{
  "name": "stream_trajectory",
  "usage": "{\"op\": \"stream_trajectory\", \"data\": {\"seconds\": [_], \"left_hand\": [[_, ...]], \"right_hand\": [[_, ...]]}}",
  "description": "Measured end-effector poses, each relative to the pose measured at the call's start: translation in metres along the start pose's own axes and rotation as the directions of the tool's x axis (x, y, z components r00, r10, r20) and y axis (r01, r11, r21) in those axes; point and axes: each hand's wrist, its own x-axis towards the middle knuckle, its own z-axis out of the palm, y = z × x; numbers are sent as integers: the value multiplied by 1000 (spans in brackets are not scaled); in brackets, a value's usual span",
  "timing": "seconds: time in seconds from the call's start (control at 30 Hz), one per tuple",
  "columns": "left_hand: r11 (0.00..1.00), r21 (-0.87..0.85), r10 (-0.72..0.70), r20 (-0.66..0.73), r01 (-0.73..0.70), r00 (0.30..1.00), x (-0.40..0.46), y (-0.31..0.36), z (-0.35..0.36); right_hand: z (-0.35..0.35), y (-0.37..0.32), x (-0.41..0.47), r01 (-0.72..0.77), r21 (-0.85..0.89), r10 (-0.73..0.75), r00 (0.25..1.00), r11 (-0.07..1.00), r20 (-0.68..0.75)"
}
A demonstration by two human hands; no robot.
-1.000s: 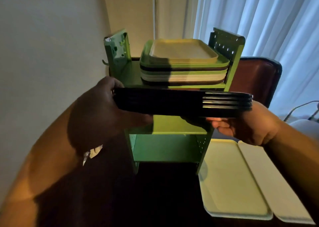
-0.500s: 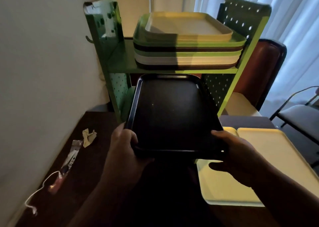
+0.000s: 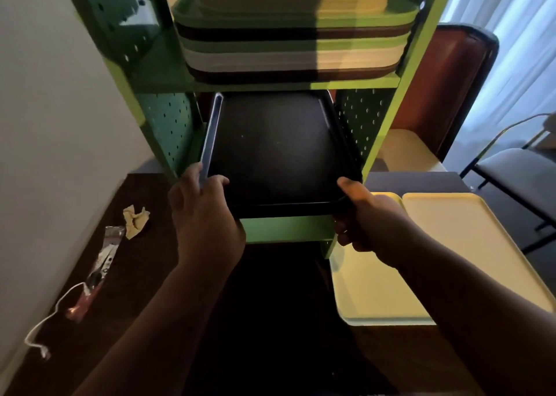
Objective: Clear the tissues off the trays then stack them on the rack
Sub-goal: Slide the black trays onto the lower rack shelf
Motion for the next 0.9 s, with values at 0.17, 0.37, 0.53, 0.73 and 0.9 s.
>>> {"op": "stream_trajectory", "data": {"seconds": [0.17,0.37,0.53,0.73,0.9], "left_hand": [[984,167,40,127,-61,991,13,4,-2],[949,-33,316,132,-315,940,-21,70,0],[798,-283,523,-116,-533,844,-61,140,46],[889,-445,346,507,-104,789,-84,205,151],[733,-296,-105,841,613,531,-103,247,237]], "right_hand": [[-6,3,11,5,-26,-3,998,1000,68],[-29,19,25,68,12,-69,985,998,157],[-85,48,38,41,24,-43,993,999,108],[-189,98,66,-47,-179,10,980,983,-199],[-311,160,93,-269,-306,129,904,913,-408]]}}
